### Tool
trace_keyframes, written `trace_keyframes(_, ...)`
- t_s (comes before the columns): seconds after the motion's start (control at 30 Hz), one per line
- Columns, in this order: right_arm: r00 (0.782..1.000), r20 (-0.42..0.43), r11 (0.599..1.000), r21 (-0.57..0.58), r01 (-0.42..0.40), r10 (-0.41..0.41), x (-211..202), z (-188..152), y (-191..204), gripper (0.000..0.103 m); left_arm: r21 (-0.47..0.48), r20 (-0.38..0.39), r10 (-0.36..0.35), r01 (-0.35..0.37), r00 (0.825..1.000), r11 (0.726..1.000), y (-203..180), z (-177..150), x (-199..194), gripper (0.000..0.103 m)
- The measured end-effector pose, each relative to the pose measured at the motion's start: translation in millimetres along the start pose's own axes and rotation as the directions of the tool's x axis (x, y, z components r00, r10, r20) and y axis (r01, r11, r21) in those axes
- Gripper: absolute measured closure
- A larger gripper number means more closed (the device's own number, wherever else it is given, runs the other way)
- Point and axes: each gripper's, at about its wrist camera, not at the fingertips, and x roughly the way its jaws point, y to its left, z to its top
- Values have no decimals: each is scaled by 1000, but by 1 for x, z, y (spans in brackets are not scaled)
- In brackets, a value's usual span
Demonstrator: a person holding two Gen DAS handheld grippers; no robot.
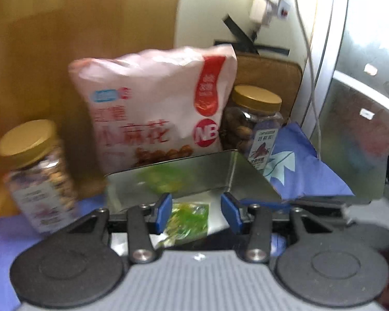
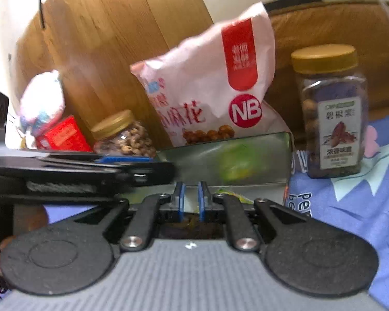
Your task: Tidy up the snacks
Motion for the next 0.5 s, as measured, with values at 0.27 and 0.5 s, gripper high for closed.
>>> trace_keyframes(0.27, 977, -96, 982, 20, -188, 189, -42, -53, 39, 88, -141, -30, 70, -73, 997, 987, 51, -104, -92, 52)
trace_keyframes(0.5, 979, -141, 988, -25, -153, 148, -6, -74, 77, 59, -417, -62, -32, 4, 998, 909, 78, -174, -115, 48)
